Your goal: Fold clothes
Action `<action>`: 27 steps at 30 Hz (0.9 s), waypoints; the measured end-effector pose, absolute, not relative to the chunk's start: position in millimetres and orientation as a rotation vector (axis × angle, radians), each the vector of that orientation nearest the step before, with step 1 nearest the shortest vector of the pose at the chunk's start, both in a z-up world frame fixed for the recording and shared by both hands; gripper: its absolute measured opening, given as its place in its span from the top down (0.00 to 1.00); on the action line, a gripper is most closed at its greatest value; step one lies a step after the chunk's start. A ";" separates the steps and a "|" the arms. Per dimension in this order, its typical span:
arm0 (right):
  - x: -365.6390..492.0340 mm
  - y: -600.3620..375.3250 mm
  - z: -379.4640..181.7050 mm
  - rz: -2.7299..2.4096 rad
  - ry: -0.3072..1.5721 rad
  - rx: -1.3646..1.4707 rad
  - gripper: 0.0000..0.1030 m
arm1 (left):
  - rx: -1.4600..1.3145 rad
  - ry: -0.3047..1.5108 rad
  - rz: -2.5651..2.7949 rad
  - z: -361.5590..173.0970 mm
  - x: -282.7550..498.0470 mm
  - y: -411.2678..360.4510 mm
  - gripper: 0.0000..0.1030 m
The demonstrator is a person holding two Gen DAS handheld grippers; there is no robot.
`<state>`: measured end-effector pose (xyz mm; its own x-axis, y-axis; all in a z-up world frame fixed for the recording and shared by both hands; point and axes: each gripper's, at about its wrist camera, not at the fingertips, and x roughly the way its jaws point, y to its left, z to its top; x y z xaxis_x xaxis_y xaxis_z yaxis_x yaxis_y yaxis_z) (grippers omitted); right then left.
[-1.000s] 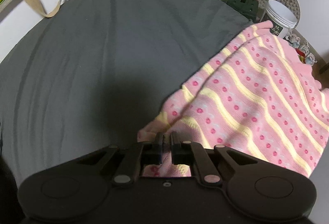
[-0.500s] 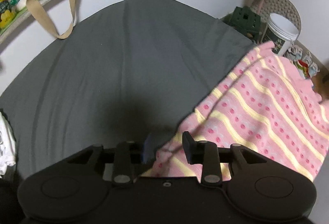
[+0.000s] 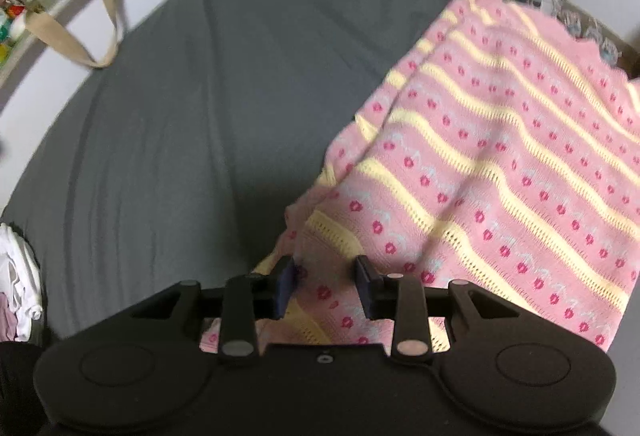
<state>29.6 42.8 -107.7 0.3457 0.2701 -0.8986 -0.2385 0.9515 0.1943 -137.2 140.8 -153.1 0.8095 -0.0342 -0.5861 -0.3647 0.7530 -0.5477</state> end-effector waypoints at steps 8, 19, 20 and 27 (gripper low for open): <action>-70.0 36.2 -76.7 0.551 1.007 -0.340 0.51 | -0.923 0.695 0.105 -177.3 -137.8 151.0 0.49; -202.8 76.8 -128.1 0.530 0.811 -0.481 0.50 | -1.006 0.707 0.036 -185.2 -130.5 152.5 0.83; -203.5 83.6 -130.3 0.514 0.798 -0.482 0.50 | -1.008 0.708 0.030 -184.4 -129.8 154.1 0.83; -192.7 96.0 -141.2 0.359 0.765 -0.429 0.75 | -1.015 0.728 0.023 -184.9 -127.8 156.9 0.87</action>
<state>-192.7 96.0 -141.2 0.6685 0.1557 -0.7273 -0.4599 0.8550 -0.2397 -127.8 156.9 -184.9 0.7677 -0.3061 -0.5629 -0.3414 0.5480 -0.7636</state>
